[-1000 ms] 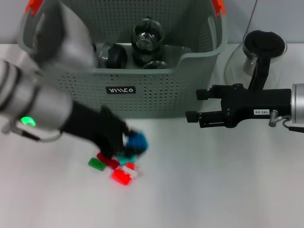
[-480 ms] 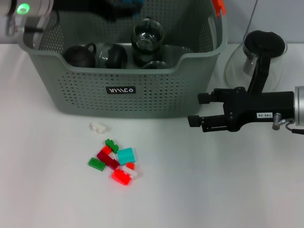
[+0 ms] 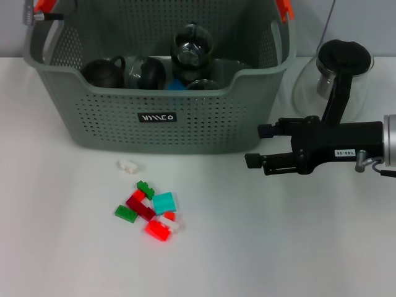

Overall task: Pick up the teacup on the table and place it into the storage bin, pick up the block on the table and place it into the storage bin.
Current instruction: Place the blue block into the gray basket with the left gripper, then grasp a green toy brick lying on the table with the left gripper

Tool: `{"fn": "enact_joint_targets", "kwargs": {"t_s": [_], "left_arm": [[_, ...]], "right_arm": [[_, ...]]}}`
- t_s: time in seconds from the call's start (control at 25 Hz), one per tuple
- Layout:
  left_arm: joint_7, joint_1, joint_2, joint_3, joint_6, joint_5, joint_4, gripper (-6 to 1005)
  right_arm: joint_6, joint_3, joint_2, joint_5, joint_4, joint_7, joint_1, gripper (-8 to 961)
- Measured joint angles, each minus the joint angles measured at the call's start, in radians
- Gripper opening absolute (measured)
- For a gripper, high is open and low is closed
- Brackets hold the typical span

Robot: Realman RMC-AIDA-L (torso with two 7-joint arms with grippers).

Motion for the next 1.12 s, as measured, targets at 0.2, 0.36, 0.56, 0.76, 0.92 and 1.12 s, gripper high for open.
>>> {"fn": "enact_joint_targets", "kwargs": {"t_s": [0.2,0.36,0.56,0.76,0.92,1.12], "left_arm": [[0.019,0.103,-0.037,-0.003,0.135,-0.119,0.204,694],[0.126,0.243,-0.075,0.007,0.394,-0.320,0.401,868],[0.219,0.413,-0.108,0.119,0.651,-0.327,0.560,939],[0.163,0.462,-0.113,0.172,0.683,-0.178,0.594,938],[0.033,0.447,-0.113,0.204,0.695,-0.003,0.578,938],[-0.059,0.428,-0.113,0.271,0.664,0.169,0.545,938]], "right_arm": [[-0.002,0.000,0.000,0.000,0.000,-0.002,0.000,852],[-0.001,0.003,0.000,0.000,0.000,-0.002,0.000,851],[0.006,0.006,0.000,0.001,0.005,-0.008,0.000,852],[0.008,0.007,0.003,0.001,0.005,-0.009,0.006,852],[0.022,0.006,0.011,0.001,0.007,-0.014,0.007,852],[0.034,0.006,0.015,0.001,0.008,-0.014,0.005,852]]}}
